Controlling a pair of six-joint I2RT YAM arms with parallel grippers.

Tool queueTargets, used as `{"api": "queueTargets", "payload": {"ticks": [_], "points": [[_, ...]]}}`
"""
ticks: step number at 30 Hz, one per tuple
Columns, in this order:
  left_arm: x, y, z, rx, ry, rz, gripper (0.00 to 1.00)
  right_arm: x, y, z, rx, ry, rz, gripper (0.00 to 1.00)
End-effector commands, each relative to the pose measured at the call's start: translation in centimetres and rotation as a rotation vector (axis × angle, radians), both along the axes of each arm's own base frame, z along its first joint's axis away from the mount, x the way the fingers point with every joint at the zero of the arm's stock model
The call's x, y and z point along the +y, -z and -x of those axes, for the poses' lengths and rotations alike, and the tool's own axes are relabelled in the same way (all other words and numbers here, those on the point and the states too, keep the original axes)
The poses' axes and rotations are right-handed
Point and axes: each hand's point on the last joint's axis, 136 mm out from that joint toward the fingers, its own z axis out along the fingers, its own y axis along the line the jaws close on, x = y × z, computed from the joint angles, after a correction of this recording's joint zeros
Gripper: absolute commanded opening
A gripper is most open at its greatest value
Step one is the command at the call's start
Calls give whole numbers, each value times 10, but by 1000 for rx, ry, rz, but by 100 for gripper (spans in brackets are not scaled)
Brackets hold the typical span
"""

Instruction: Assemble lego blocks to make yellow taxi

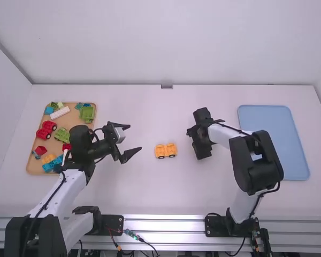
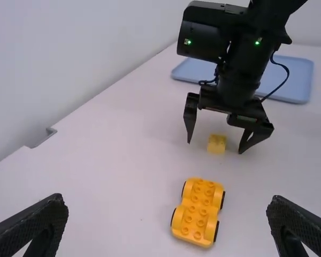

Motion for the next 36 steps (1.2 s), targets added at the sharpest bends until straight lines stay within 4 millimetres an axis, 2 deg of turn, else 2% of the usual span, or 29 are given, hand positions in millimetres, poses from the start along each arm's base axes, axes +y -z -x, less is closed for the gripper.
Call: {"api": "queueTargets", "payload": {"ticks": [1,3,7,11,13,15,18,19,20,21,23,27,30,33,36], "points": [[-3,3,5,20,23,16,99,2,-5,-5,18,1,-51,99],[-3,4,5,20,22,15,99,-1,-9,-6,31,0,-53,99],[-3,4,4,20,19,14,99,-7,-31,-10,62,-66,-51,99],[-2,4,4,20,15,12,99,-17,-64,-7,123,-138,-2,99],[-2,4,4,20,15,12,99,-24,-83,-10,114,-270,39,99],[-2,4,4,20,15,12,99,-28,-93,-14,88,-401,80,99],[-2,4,4,20,16,12,99,-36,-108,-26,8,-762,196,99],[-2,4,4,21,16,13,99,-41,-109,-29,-2,-854,243,99],[-2,4,4,21,16,13,99,-41,-109,-29,-2,-867,250,99],[-2,4,4,22,16,13,99,-48,-108,-28,11,-970,319,99],[-4,3,6,19,30,18,99,-59,-107,-30,31,-1068,422,99],[-10,-2,15,12,97,49,99,-78,-104,-33,92,-1303,584,99],[-12,-3,18,8,113,51,99,-70,-100,-45,33,-1417,609,99],[-10,-2,16,9,99,44,99,-52,-95,-60,-84,-1518,586,99],[-5,6,8,-1,47,-2,99,-22,-86,-80,-319,-1678,510,99]]}}
